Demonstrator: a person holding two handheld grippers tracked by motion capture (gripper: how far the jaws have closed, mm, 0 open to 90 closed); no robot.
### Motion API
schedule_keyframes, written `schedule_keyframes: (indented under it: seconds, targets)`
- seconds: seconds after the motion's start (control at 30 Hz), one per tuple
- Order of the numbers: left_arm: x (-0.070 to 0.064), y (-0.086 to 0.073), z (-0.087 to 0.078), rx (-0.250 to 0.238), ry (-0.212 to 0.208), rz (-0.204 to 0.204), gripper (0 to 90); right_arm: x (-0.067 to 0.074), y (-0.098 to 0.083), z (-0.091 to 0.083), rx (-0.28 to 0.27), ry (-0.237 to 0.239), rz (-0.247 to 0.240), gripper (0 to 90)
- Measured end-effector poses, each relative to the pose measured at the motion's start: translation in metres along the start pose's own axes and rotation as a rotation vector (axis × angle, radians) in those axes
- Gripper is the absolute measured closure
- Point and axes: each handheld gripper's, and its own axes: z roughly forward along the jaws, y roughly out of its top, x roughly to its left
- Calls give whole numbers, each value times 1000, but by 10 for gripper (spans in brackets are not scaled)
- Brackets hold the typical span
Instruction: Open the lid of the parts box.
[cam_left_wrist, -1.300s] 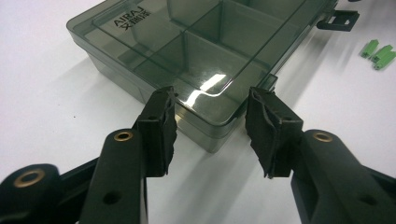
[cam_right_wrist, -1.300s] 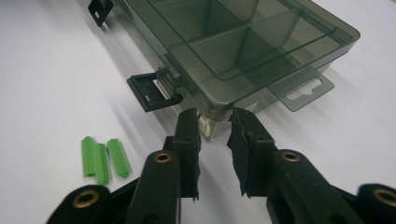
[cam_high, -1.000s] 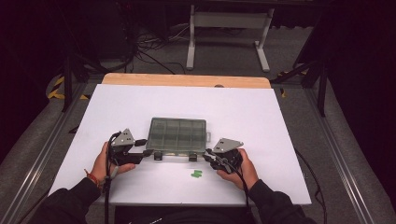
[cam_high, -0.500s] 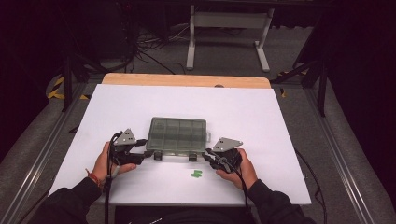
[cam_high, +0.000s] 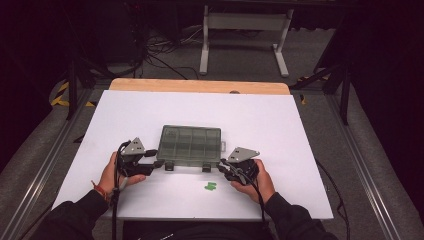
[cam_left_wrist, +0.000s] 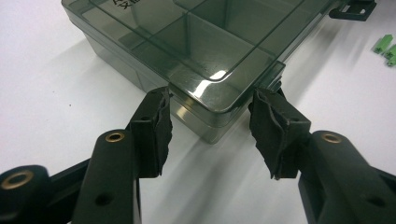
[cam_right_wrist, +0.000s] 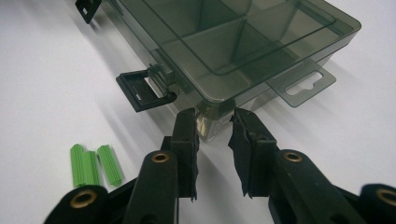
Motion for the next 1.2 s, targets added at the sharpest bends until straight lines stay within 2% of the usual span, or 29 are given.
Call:
schedule_keyframes:
  seconds: [0.23,0.37,0.7,0.9,1.0,1.2]
  targets:
    - [0,0,0,8,1,-1,503,-1,0,-2,-16,15,3,673]
    - [0,-1,0,9,0,-5,507,-2,-1,0,-5,16,0,706]
    - [0,-1,-1,17,-7,-4,537,0,0,-1,-4,-1,-15,729]
    - [0,-1,-1,18,-4,-3,553,1,0,-3,-12,-31,-25,765]
    - [1,-1,1,14,7,-20,539,1,0,-3,-21,-14,-19,774]
    - [2,-2,3,24,-2,-28,522,-1,-1,-1,-23,1,-9,747]
